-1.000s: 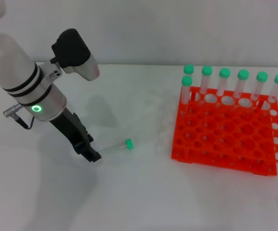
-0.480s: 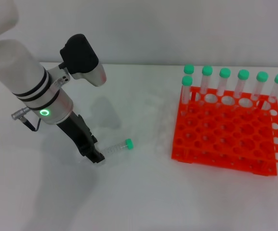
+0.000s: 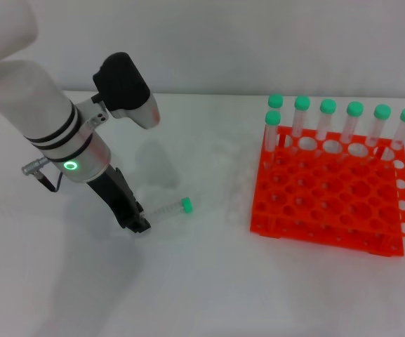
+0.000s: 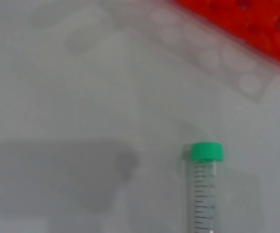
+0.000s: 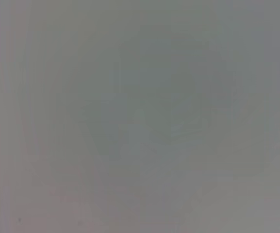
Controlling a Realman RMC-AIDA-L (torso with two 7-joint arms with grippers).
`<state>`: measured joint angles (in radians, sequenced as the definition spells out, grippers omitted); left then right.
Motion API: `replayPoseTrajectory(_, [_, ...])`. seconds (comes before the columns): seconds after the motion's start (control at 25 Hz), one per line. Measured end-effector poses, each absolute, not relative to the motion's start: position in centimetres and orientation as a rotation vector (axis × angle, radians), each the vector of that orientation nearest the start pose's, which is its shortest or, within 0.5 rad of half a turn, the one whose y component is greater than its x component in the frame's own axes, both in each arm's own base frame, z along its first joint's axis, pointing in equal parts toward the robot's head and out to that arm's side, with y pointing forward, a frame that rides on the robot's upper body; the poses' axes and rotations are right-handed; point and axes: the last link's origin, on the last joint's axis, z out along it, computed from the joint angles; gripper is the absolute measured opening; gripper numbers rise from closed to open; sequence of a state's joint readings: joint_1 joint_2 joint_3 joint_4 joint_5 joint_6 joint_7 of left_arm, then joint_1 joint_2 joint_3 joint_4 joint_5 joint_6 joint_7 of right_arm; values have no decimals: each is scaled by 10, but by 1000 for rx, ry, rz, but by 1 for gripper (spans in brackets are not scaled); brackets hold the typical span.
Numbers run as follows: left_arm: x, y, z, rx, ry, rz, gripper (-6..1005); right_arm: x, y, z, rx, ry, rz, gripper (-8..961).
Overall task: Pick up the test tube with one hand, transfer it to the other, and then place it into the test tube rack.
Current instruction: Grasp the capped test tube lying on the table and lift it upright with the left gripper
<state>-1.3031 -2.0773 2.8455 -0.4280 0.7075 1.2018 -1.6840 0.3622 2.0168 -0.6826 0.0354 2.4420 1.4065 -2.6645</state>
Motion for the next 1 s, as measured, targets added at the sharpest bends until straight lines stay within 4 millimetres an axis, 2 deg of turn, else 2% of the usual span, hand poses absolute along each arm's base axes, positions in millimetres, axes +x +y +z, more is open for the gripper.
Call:
replayPoseTrajectory(0.04, [-207,424,-30,-2805,-557,699,526,377,287,47,-1405,651,869,803])
replayPoseTrajectory(0.16, [-206,422,-35,-2813,-548,724,303,377,287,48,-1390,651,871,801])
replayPoseTrajectory(0.52, [-200,426,-36,-2799,-538,729,248,378,287,51,-1387,642,869,796])
replayPoseTrajectory(0.68, [-191,428,-41,-2810,-549,676,215,378,287,51,-1386,641,867,794])
replayPoseTrajectory(0.88, [-181,436,-44,-2789,-577,540,190,379,287,51,-1385,645,864,791])
replayPoseTrajectory(1.0, [-178,447,-43,-2725,-618,338,191,382,287,52,-1368,665,858,789])
